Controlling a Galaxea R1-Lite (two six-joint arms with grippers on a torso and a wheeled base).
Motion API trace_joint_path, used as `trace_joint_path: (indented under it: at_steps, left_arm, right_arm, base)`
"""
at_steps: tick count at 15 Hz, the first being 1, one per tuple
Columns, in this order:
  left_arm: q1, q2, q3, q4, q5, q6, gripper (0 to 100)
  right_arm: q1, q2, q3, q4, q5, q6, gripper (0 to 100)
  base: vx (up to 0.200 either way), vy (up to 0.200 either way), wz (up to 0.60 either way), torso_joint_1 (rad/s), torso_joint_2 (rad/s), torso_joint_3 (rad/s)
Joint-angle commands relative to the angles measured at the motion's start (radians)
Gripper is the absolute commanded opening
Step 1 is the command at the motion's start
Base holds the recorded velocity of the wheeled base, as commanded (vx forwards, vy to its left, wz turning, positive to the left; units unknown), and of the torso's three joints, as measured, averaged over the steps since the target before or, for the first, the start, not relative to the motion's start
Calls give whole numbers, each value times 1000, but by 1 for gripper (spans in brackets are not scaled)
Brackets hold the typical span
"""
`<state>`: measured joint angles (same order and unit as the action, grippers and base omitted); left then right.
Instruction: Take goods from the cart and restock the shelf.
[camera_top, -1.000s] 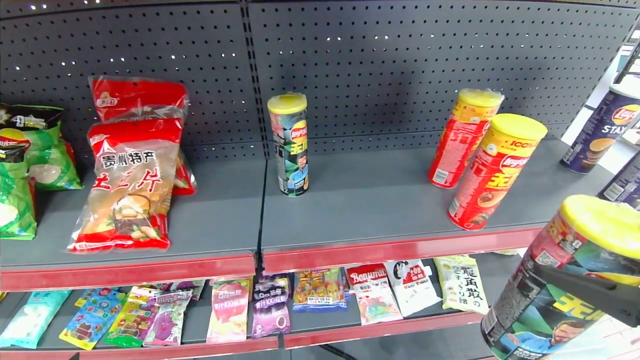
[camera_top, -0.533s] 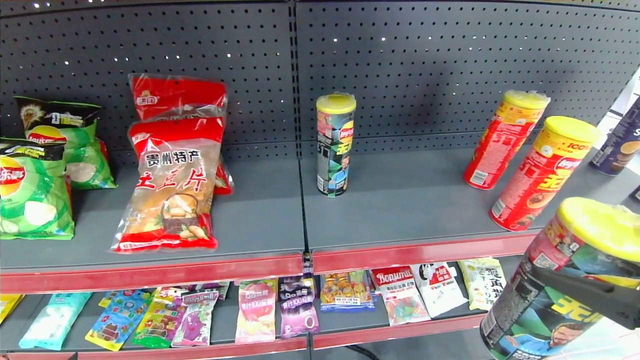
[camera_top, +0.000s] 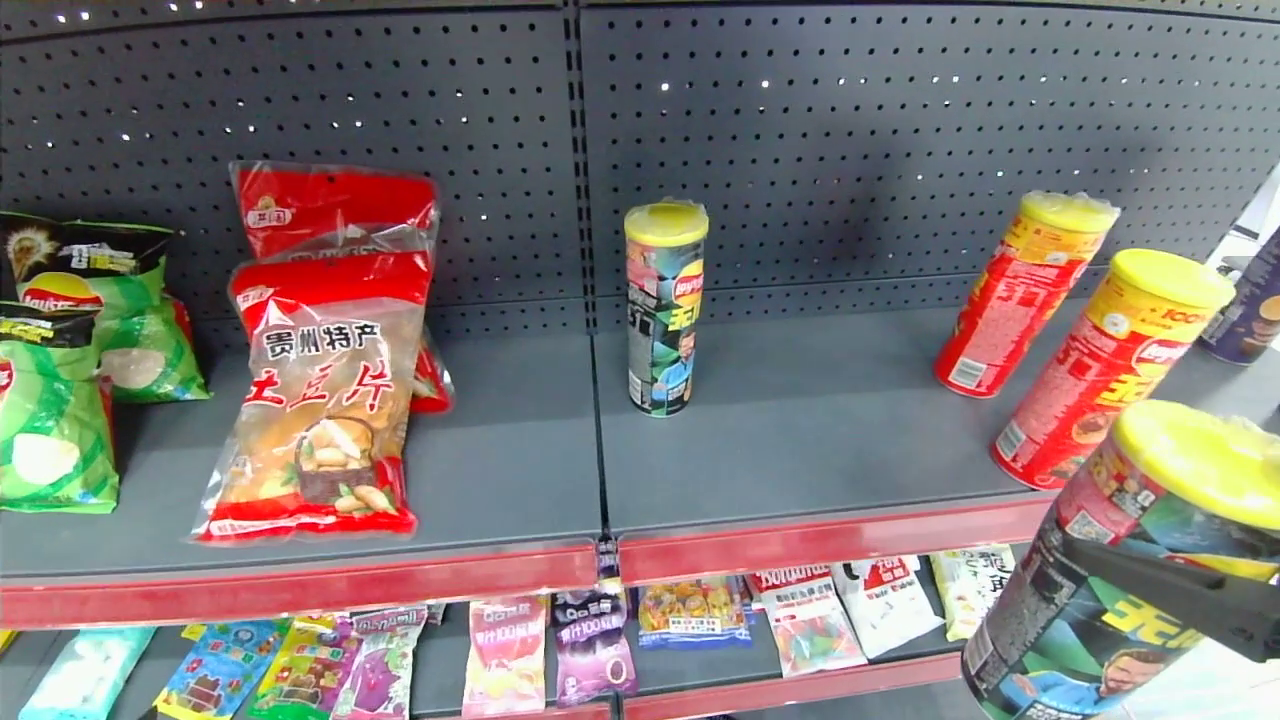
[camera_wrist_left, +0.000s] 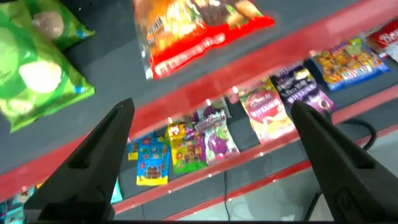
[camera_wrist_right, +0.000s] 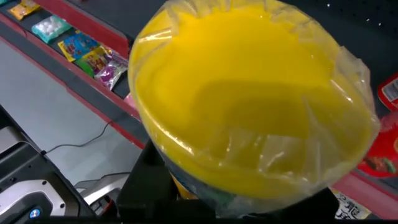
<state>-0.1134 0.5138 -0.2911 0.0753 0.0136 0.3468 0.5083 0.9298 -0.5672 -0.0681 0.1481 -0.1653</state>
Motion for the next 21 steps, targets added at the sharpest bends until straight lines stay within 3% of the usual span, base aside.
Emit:
trace_joint_path:
  at_steps: [1,5,6,7,9,10,11,12,13,14,15,16,19,21]
  left_arm:
    - [0,3,-2,0,0,0,100]
    - [-5,-1,-7,0,-24,0,100]
    - [-5,3,-10,0,-38,17,100]
    - [-14,8,-20,0,-73,31,100]
    - [-26,71,-76,0,-201,29,100]
    - [-28,138,-111,0,-239,29,100]
    - [-32,288,-198,-34,-328,29,100]
    - [-45,397,-250,-95,-371,27,100]
    - [-45,397,-250,-95,-371,27,100]
    - [-201,655,-392,-209,-435,-34,100]
    - [-265,744,-461,-243,-445,-106,100]
    - [-315,841,-519,-290,-423,-131,100]
    - [-394,1078,-591,-516,-325,-134,100]
    - [-436,1170,-651,-569,-274,-143,100]
  right_arm:
    - [1,1,-3,-1,1,0,0]
    - [1,0,0,-1,-1,0,0]
    - [1,0,-2,1,1,0,0]
    - [3,0,-2,1,2,0,0]
    - [18,-14,3,1,2,0,0]
    - [41,-22,12,1,2,0,0]
    - [64,-28,18,1,-1,0,0]
    - [64,-25,17,1,-1,0,0]
    - [64,-25,17,1,-1,0,0]
    - [64,-20,10,1,-4,0,0]
    - [62,-19,9,1,-5,1,0]
    - [59,-16,6,1,-7,1,0]
    - [56,-23,6,1,-16,1,0]
    - [42,-26,9,1,-28,1,0]
  base:
    - [200,0,0,12,2,7]
    - [0,0,0,0,0,0]
    - [0,0,0,0,0,0]
    - [0,0,0,0,0,0]
    - [0,0,0,0,0,0]
    - [0,0,0,0,0,0]
    - [0,0,0,0,0,0]
    - [0,0,0,0,0,0]
    - [0,0,0,0,0,0]
    - [0,0,0,0,0,0]
    - [0,0,0,0,0,0]
    - [0,0,0,0,0,0]
    - [0,0,0,0,0,0]
    - [0,0,0,0,0,0]
